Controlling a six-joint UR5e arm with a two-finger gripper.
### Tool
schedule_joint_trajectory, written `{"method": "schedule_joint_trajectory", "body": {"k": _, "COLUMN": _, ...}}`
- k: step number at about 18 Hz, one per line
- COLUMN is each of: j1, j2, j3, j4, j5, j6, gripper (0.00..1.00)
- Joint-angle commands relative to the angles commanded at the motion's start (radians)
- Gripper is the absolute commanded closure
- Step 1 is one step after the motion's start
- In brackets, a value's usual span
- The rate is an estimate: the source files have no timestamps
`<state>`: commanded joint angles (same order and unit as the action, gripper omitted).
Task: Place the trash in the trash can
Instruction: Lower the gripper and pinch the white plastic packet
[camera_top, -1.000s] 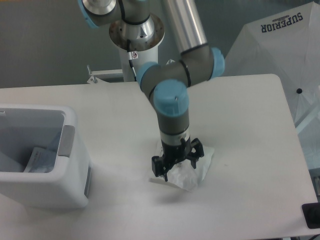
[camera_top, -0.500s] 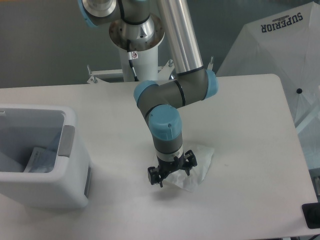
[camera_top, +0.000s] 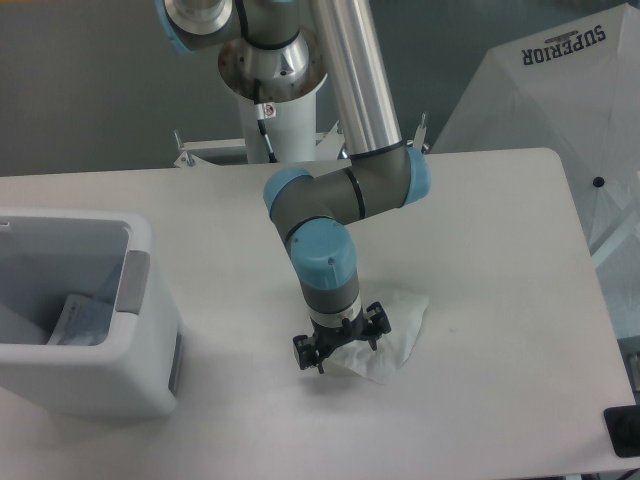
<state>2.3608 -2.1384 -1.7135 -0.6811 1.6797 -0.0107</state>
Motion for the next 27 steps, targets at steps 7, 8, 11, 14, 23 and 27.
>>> {"method": "schedule_joint_trajectory", "body": {"k": 7, "j1": 0.000, "j2": 0.002, "j3": -0.017, "j4": -0.002, "j5": -0.002, "j6": 0.009, "gripper": 0.16}}
{"method": "schedule_joint_trajectory", "body": {"k": 8, "j1": 0.000, "j2": 0.003, "j3": -0.018, "j4": -0.002, "j5": -0.003, "j6": 0.009, "gripper": 0.30}}
{"method": "schedule_joint_trajectory", "body": {"k": 11, "j1": 0.000, "j2": 0.006, "j3": -0.021, "j4": -0.003, "j5": -0.009, "j6": 0.011, "gripper": 0.49}}
{"method": "schedule_joint_trajectory", "body": {"k": 14, "j1": 0.000, "j2": 0.015, "j3": -0.032, "j4": -0.003, "j5": -0.014, "j6": 0.012, "gripper": 0.71}}
{"method": "schedule_joint_trajectory", "body": {"k": 23, "j1": 0.008, "j2": 0.037, "j3": -0.041, "j4": -0.002, "j5": -0.018, "j6": 0.025, "gripper": 1.00}}
{"method": "schedule_joint_trajectory", "body": {"k": 27, "j1": 0.018, "j2": 0.086, "j3": -0.043, "j4": -0.002, "j5": -0.049, "j6": 0.025, "gripper": 1.00}}
